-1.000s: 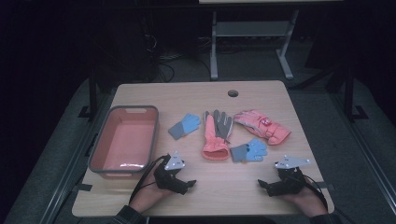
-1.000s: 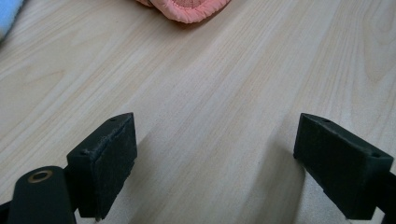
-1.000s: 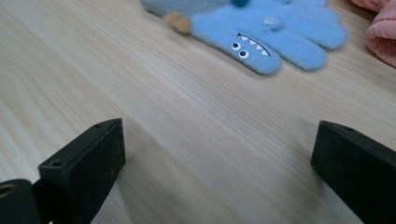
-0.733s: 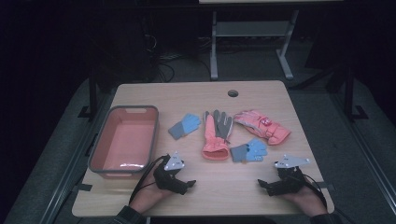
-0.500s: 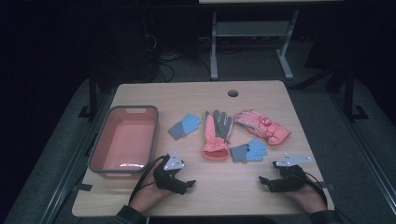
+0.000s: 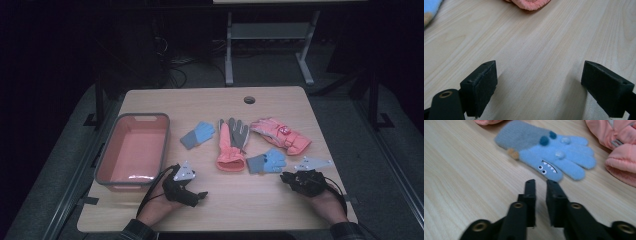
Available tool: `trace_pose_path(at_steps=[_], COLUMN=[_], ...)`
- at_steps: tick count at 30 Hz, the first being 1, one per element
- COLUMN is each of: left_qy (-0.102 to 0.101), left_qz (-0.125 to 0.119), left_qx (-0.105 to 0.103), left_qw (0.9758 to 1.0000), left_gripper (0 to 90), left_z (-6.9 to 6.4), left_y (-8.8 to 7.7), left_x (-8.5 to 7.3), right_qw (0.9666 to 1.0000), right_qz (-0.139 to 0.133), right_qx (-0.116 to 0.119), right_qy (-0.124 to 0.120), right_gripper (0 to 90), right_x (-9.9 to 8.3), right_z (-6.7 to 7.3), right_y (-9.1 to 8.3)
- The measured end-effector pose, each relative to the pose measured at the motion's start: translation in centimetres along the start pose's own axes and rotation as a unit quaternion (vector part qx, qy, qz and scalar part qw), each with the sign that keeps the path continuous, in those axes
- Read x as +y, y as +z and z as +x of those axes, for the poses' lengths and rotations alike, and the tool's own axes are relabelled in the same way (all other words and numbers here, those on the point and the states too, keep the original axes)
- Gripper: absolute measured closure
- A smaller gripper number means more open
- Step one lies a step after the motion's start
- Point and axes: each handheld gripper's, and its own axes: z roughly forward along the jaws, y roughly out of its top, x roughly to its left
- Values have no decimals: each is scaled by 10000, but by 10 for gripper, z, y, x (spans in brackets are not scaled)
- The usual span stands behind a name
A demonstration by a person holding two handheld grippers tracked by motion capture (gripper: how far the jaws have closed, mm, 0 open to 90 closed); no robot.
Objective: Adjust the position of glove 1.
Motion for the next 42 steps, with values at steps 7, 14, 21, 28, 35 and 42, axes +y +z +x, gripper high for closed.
trace_pose_path(at_steps=[7,14,21,28,35,42], left_qy=[9,-3,-2,-3,-8,-10], left_qz=[-6,-6,-8,-6,-6,-7], left_qx=[-12,-12,-14,-11,-12,-14], left_qw=[10000,10000,10000,10000,10000,10000], left_gripper=[128,128,128,128,128,128], left_z=[0,0,0,0,0,0], left_y=[0,-1,-1,-1,-1,-1], left_x=[-1,-1,-1,-1,-1,-1], right_qw=[9999,9998,9997,9996,9994,9995], right_qz=[-67,-139,-176,-164,-219,-141], right_qx=[106,149,170,194,249,281], right_qy=[-51,11,-12,-93,-113,-98], right_gripper=[899,899,899,899,899,900], right_x=[7,16,26,37,46,51], right_z=[2,-4,-5,-4,-1,-2], right_y=[5,12,21,33,41,54])
